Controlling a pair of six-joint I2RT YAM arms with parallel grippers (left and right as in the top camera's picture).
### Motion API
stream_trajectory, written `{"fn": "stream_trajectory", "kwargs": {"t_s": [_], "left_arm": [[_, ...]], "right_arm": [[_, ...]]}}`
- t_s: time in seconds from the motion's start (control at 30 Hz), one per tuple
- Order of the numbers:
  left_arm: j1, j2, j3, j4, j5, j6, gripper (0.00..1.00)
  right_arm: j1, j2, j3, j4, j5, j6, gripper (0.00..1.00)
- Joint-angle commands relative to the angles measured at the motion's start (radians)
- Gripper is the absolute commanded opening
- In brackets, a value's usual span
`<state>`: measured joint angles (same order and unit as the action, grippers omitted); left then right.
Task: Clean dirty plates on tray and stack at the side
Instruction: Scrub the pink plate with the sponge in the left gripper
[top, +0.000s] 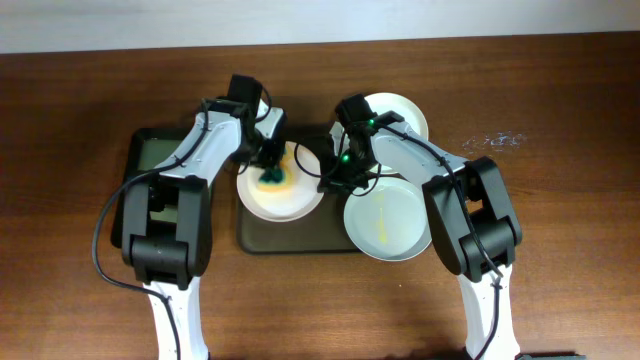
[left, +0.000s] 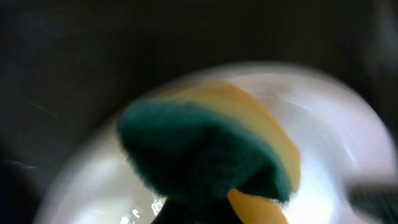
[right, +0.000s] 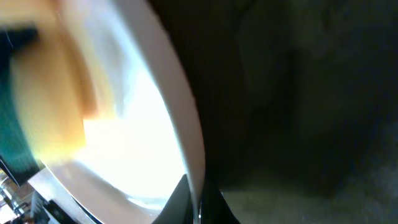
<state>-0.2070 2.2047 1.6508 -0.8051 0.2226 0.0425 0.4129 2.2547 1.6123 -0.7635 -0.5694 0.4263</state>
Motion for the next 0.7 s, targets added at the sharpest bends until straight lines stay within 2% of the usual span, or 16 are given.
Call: {"fn": "stream_trajectory", "kwargs": {"t_s": [0.0, 0.07, 0.17, 0.2, 0.27, 0.4, 0.43, 0.53, 0.57, 0.6, 0.67], "left_arm": [[0.0, 0.011, 0.0, 0.122, -0.472, -0.216, 0.0], [-0.02, 0.011, 0.0, 0.111, -0.583, -0.24, 0.0], [-0.065, 0.011, 0.0, -0.023, -0.524, -0.208, 0.0], [-0.081, 0.011, 0.0, -0.093, -0.441, -0.147, 0.0], [-0.094, 0.011, 0.0, -0.214, -0.235, 0.048, 0.0], [-0.083, 0.011, 0.0, -0.356, 0.118, 0.388, 0.0], [-0.082, 0.011, 0.0, -0.375, 0.153, 0.42, 0.0], [-0.082, 0.011, 0.0, -0.343, 0.155, 0.41, 0.0], [-0.08, 0.011, 0.0, -0.286, 0.142, 0.348, 0.0], [-0.08, 0.011, 0.0, -0.138, 0.011, 0.143, 0.0], [-0.08, 0.011, 0.0, -0.005, -0.204, -0.069, 0.0]], "right_arm": [[0.011, 0.042, -0.032, -0.01, 0.031, -0.026, 0.04], [0.011, 0.042, -0.032, -0.01, 0.031, -0.026, 0.04], [0.011, 0.042, -0.032, -0.006, 0.031, -0.026, 0.04], [0.011, 0.042, -0.032, -0.006, 0.031, -0.026, 0.04], [0.011, 0.042, -0.032, -0.006, 0.031, -0.026, 0.04], [0.011, 0.042, -0.032, -0.006, 0.03, -0.026, 0.04], [0.011, 0.042, -0.032, -0.006, 0.03, -0.026, 0.04], [0.01, 0.042, -0.032, -0.006, 0.026, -0.026, 0.04], [0.01, 0.042, -0.032, -0.006, 0.026, -0.026, 0.04], [0.01, 0.042, -0.032, -0.006, 0.027, -0.026, 0.04], [0.01, 0.042, -0.032, -0.006, 0.027, -0.026, 0.04]]}}
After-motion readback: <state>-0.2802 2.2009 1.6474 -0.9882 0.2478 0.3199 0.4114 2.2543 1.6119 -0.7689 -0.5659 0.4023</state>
